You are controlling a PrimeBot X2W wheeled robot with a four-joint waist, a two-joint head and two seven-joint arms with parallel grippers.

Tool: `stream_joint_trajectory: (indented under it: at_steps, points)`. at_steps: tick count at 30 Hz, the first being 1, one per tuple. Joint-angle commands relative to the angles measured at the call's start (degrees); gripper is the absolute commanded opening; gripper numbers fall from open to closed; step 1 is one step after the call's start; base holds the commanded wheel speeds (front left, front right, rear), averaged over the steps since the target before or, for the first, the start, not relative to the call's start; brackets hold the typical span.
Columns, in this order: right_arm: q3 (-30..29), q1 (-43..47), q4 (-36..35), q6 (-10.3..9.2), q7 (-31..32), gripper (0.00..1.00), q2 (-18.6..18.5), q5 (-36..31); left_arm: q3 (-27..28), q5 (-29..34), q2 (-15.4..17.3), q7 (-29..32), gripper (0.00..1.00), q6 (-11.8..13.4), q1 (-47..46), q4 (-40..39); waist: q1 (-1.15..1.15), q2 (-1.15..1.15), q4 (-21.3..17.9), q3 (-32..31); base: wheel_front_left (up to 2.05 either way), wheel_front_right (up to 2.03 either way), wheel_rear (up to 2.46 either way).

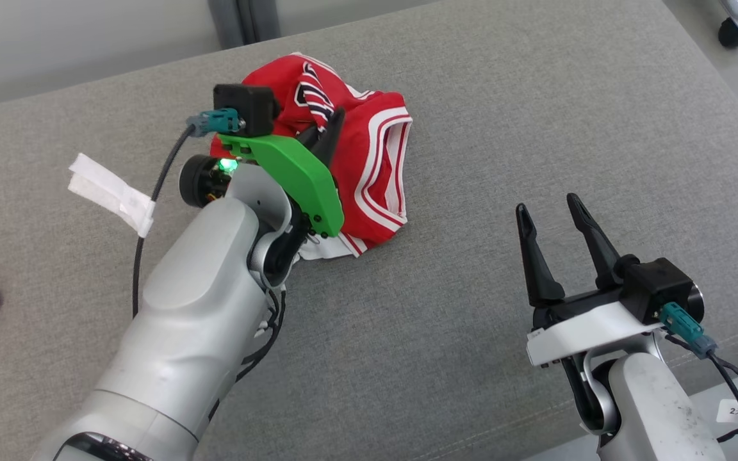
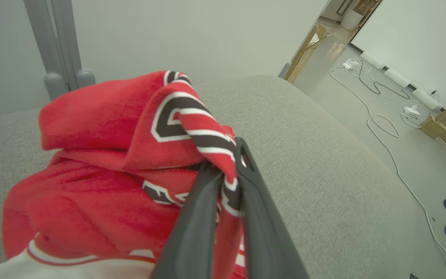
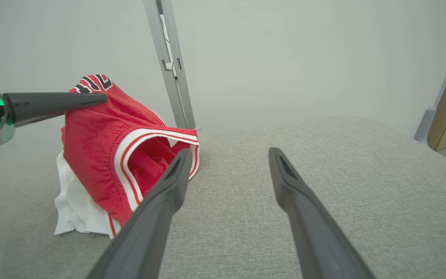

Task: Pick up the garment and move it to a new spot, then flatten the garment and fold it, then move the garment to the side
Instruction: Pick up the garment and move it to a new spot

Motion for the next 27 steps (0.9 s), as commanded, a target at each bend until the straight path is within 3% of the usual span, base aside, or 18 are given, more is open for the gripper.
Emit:
stream_joint_trajectory:
  at_steps: [1, 7, 13, 16, 21, 27]
  points:
    - [-0.15, -0.68, -0.29, -0.02, -0.17, 1.00, -0.02, 0.34, -1.13, -0.63, 0.35, -0.48, 1.00, -0.07, 0.59, 0.81, 0.00, 0.00, -1.10, 1.70, 0.00, 0.00, 0.00]
    - [-1.11, 0.54, -0.31, -0.02, -0.18, 1.00, -0.07, -0.20, -5.50, -2.54, 0.33, -6.15, 1.00, -0.68, 2.14, 2.89, 0.00, 0.00, 2.80, 0.14, 0.00, 0.00, 0.00]
    - [-2.56, 1.92, -0.33, -0.02, -0.18, 1.00, -0.07, -1.05, -3.34, -1.83, 2.97, -16.24, 1.00, -1.01, 5.92, -0.26, 0.00, 0.00, 6.92, -2.28, 0.00, 0.00, 0.00]
    - [-2.81, 2.51, -0.68, -0.02, -0.18, 1.00, -0.07, -0.94, -0.37, -0.58, 5.18, -17.66, 1.00, -0.36, 9.98, -5.10, 0.00, 0.00, 8.49, -3.21, 0.00, 0.00, 0.00]
    - [-3.17, 3.48, -0.66, -0.02, -0.18, 1.00, -0.07, -1.34, 10.49, 6.37, 9.82, -17.68, 1.00, 1.58, 22.06, -20.86, 0.00, 0.00, 10.83, -4.42, 0.00, 0.00, 0.00]
    - [-3.13, 4.08, -0.11, -0.02, -0.18, 1.00, -0.09, -2.04, 22.27, 14.47, 10.69, -17.70, 1.00, 2.87, 36.77, -33.75, 0.00, 0.00, 12.49, -5.64, 0.00, 0.00, 0.00]
